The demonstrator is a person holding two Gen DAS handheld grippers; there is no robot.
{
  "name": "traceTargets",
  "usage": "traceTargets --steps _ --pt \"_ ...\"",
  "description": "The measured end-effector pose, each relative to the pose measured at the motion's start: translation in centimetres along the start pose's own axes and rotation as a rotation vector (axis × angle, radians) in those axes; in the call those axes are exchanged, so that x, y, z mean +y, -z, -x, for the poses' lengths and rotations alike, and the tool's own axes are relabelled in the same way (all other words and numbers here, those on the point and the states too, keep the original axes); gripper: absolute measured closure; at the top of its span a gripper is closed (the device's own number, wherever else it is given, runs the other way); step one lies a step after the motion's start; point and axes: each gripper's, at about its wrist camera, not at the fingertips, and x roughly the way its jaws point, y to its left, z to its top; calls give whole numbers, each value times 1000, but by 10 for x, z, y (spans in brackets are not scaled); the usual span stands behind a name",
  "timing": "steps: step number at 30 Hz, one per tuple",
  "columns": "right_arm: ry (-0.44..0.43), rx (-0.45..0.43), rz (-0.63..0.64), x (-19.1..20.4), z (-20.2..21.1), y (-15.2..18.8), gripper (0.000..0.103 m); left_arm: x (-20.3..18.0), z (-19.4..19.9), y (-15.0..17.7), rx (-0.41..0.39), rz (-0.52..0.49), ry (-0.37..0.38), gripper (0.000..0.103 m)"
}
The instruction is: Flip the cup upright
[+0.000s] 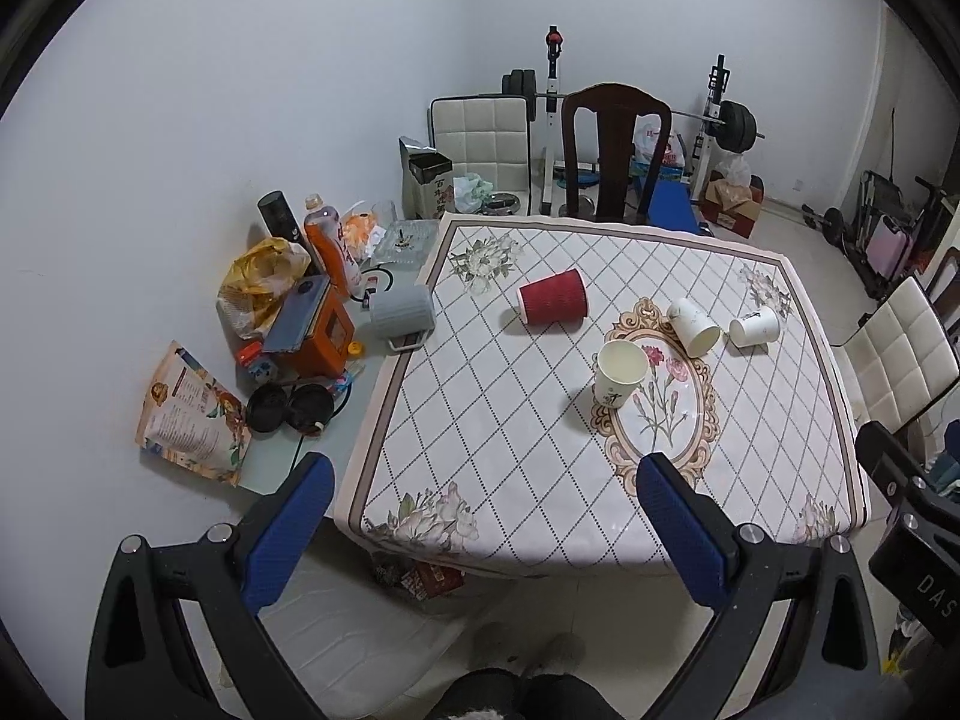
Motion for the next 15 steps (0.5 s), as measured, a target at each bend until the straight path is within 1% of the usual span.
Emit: traceTargets --steps 6,15 --pt "-1 14 1 8 3 1 0 3 0 0 1 1 5 0" --pt "6 20 -7 7 5 4 0 6 5 3 -3 -10 21 0"
